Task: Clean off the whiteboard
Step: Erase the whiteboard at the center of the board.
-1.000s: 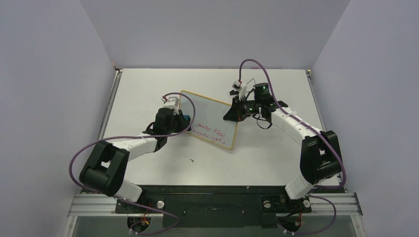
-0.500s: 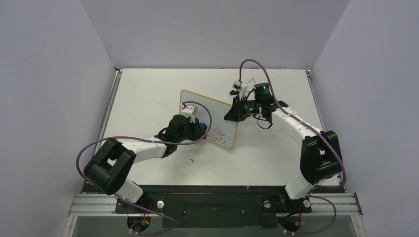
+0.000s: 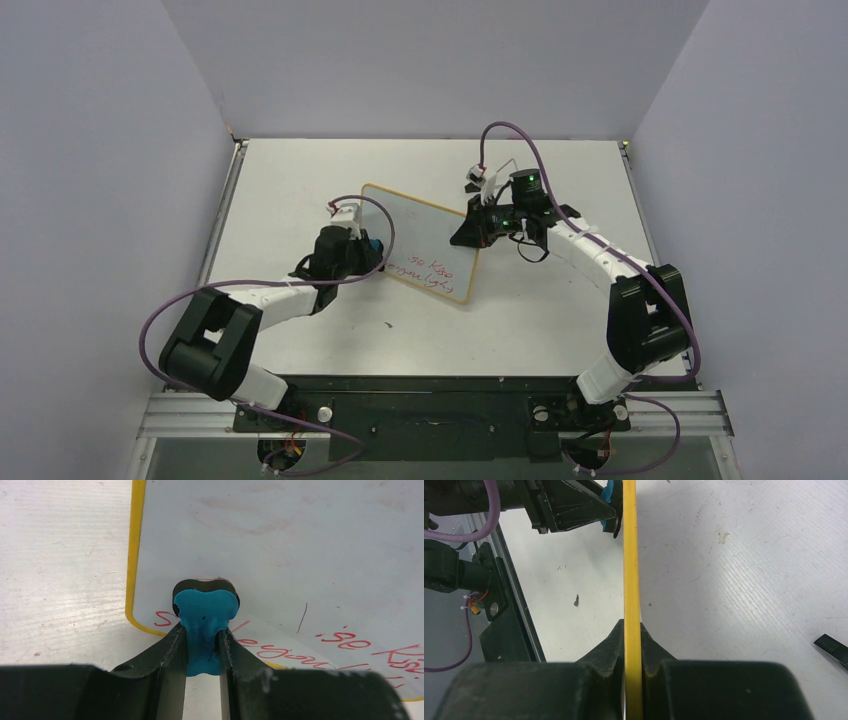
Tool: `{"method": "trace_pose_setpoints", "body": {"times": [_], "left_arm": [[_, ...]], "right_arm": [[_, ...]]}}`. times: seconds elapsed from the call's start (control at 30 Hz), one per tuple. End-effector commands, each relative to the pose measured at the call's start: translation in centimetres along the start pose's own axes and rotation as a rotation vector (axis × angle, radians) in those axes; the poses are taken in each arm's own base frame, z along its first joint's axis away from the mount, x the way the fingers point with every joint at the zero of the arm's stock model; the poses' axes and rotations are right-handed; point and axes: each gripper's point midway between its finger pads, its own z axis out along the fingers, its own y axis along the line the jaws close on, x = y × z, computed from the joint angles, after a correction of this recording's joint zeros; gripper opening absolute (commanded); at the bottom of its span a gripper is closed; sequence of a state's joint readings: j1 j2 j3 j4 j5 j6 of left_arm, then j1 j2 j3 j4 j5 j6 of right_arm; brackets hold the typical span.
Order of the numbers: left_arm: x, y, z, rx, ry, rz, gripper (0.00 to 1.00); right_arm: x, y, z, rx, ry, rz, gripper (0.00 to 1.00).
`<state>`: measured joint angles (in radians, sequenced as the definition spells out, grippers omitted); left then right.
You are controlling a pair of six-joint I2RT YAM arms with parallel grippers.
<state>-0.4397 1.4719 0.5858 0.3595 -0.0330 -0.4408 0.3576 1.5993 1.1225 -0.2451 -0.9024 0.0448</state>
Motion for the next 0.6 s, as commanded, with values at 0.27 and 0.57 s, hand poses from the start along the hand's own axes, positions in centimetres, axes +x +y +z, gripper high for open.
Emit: {"method": "trace_pose_setpoints", "body": {"times": [0.27, 0.57], "left_arm": [[2.7, -8.9, -0.4, 0.249, 0.034, 0.120, 0.00], [0.6, -2.4, -0.1, 0.072, -0.013, -0.045, 0.00]], "right_arm": [[1.6, 1.1, 0.1, -0.028, 0.067, 0.031, 0.00], [1.5, 1.3, 0.1, -0.032, 0.064, 0.025, 0.00]]}}
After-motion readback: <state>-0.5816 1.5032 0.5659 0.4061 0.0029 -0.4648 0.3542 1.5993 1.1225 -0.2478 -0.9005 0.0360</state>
